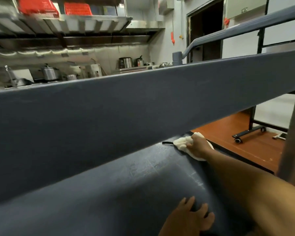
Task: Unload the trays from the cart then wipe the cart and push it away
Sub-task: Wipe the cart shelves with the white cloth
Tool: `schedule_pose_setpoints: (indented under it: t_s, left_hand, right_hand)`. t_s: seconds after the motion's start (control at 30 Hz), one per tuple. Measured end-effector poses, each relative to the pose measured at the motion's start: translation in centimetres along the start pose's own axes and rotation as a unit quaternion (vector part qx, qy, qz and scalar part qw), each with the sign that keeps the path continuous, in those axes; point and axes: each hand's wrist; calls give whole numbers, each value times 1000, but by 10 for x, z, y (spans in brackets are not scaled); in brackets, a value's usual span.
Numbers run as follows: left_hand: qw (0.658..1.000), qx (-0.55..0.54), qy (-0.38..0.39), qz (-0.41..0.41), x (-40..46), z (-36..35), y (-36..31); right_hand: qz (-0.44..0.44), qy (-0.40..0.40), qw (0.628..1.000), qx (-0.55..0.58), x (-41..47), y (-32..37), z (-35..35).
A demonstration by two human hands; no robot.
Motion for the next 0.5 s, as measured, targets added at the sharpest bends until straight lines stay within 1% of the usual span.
schedule_pose_setpoints:
  t_s: [0.03, 0.07, 0.1, 0.13, 0.17, 0.2, 0.23, 0.27, 0.3, 0.33, 0.4, 0.43, 0.5]
  left_hand:
    - [1000, -21, 13, 14, -3, 0, -1]
    - [997, -64, 25, 29, -6, 1, -1]
    - [990, -134, 8, 49, -11, 0, -4]
    - [970, -225, -48, 77, -18, -2, -9]
    - [936, -307, -140, 102, -26, -3, -13]
    - [896, -357, -239, 110, -35, -6, -17]
    - [866, -360, -326, 118, -43, -10, -18]
    - [844, -348, -385, 138, -50, -14, -14]
    - [830, -337, -407, 177, -53, -17, -6]
    - [822, -327, -404, 231, -59, -15, 5]
    - [807, -294, -366, 358, -68, -19, 32]
    - [804, -270, -333, 411, -75, -23, 46]
    - [811, -228, -248, 479, -86, -34, 67]
  right_hand:
    - [15, 8, 1000, -15, 0, 13, -5]
    - [30, 14, 999, -10, 0, 23, -13]
    - [38, 22, 999, -4, -2, 32, -20]
    - [54, 16, 998, -3, -4, 39, -27]
    - [73, 9, 997, 0, -4, 43, -31]
    - [80, 21, 997, 11, -6, 44, -35]
    - [76, 42, 996, 21, -10, 45, -34]
    - [72, 55, 996, 22, -13, 46, -32]
    - [75, 49, 996, 14, -14, 43, -31]
    - [84, 33, 996, 10, -14, 40, -30]
    - [89, 25, 996, 8, -12, 34, -31]
    - [94, 24, 995, 2, -12, 33, -32]
    - [100, 18, 995, -7, -12, 32, -36]
Point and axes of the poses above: each hand's wrist, its own x-axis towards the middle knuckle, its own z-axis out of the back of the hand, y = z × x
